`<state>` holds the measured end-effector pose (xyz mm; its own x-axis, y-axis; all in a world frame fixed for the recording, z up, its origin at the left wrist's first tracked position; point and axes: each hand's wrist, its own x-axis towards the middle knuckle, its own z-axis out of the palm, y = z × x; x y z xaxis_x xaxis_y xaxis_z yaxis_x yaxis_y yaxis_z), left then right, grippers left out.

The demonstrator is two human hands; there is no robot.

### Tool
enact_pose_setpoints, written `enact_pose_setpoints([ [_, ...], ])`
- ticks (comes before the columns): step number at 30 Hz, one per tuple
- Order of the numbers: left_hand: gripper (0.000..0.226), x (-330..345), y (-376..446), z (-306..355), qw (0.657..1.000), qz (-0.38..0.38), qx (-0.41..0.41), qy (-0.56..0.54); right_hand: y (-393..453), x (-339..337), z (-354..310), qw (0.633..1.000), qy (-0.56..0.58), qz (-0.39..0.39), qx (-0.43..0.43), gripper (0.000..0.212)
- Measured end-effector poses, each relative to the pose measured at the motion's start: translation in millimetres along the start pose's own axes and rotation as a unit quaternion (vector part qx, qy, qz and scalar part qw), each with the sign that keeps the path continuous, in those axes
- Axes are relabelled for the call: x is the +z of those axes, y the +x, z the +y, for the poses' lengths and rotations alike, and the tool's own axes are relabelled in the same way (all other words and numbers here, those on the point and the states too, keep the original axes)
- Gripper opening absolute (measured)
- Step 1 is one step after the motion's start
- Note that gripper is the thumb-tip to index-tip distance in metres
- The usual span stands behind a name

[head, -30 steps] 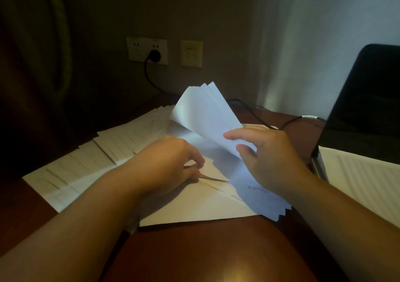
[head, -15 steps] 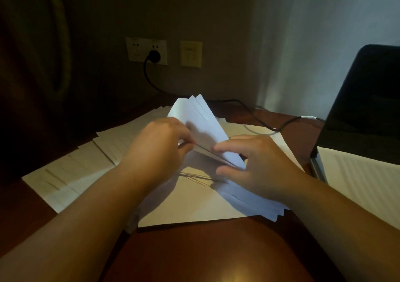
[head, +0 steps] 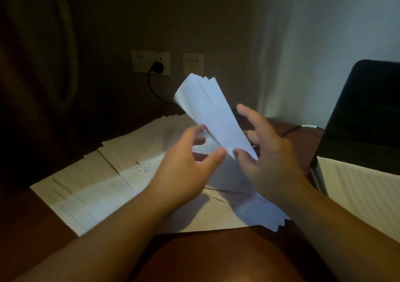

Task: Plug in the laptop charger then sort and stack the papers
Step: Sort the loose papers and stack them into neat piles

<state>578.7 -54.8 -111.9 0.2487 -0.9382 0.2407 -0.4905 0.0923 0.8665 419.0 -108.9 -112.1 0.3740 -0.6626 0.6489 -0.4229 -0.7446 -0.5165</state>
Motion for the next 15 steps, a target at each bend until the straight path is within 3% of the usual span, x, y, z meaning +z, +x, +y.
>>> enact_pose_setpoints([
  [2,0.091,3,-3,0,0.998,-0.052,0.018,-0.024,0,0,-4,0.995,0.086,-0.039,0.037,0.077],
  [4,0.091,2,-1,-3,0.993,-0.055,0.046,-0.092,1,2,-8,0.981,0.163,-0.082,0.061,0.07],
  [8,0.065,0,-2,-5,0.981,-0.039,0.083,-0.171,0,3,-13,0.943,0.27,-0.174,0.088,0.051],
  [10,0.047,0,0,-6,0.979,-0.025,0.084,-0.183,0,1,-11,0.931,0.298,-0.185,0.102,0.051],
  [12,0.034,-2,1,-7,0.979,0.002,0.071,-0.19,1,1,-8,0.948,0.269,-0.134,0.105,0.055],
  [15,0.035,-9,3,-7,0.976,0.03,0.047,-0.212,6,-4,-3,0.987,0.119,0.027,0.104,0.05],
])
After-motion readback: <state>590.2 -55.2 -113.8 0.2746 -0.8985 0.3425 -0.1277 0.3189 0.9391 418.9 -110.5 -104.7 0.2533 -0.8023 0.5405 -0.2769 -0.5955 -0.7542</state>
